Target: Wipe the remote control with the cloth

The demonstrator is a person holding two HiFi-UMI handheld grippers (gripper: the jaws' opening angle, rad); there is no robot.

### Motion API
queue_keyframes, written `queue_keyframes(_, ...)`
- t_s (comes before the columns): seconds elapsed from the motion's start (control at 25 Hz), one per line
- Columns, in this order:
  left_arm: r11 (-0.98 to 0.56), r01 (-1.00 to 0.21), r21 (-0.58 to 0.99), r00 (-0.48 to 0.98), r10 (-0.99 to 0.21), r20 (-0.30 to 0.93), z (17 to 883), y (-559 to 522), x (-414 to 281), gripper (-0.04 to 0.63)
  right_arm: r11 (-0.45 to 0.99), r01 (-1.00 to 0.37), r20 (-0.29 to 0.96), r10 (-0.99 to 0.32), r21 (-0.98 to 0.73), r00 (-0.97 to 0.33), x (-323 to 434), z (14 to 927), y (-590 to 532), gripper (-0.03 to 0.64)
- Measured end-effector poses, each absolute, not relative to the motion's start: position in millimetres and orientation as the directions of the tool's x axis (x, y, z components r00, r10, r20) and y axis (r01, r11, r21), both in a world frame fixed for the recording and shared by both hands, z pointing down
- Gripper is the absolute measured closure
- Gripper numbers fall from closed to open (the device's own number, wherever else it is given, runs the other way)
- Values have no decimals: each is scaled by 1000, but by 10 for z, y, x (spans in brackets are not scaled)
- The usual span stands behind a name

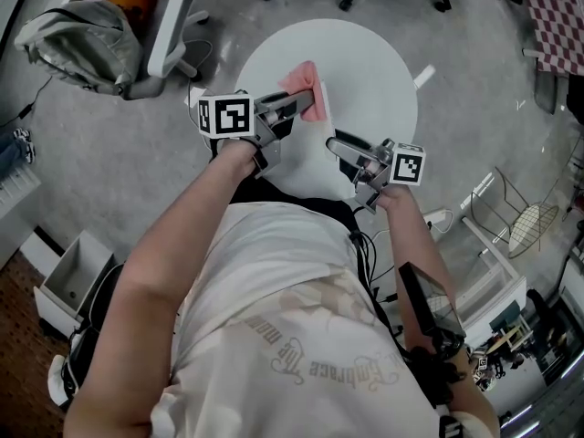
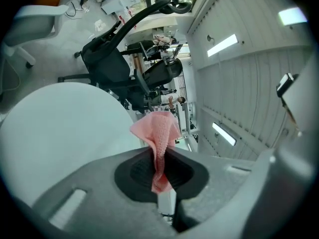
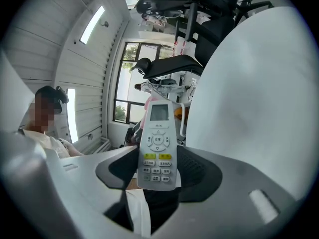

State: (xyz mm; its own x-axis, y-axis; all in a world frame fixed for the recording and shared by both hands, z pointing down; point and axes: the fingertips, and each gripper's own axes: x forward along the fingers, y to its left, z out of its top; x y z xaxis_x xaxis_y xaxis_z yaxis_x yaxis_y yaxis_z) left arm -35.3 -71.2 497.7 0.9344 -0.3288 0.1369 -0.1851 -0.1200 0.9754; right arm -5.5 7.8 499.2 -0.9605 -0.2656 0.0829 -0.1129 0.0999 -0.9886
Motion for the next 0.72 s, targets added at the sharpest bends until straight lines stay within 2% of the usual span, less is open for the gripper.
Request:
queue_keyframes(0.16, -123, -194, 973, 925, -352, 140, 4969, -863, -414, 574, 124, -158, 126, -231, -980, -965, -25, 5060, 130, 365)
queue_keyframes(0.32, -97, -162, 982, 930, -348, 119, 4970, -848, -373, 574, 132, -150, 117, -229, -980, -966, -32, 5045, 141, 365)
queue_keyframes(0.72, -49, -163, 985, 967, -205, 150, 5108, -335, -44, 574, 125, -127, 81, -318, -984, -944, 56, 5005, -47, 365)
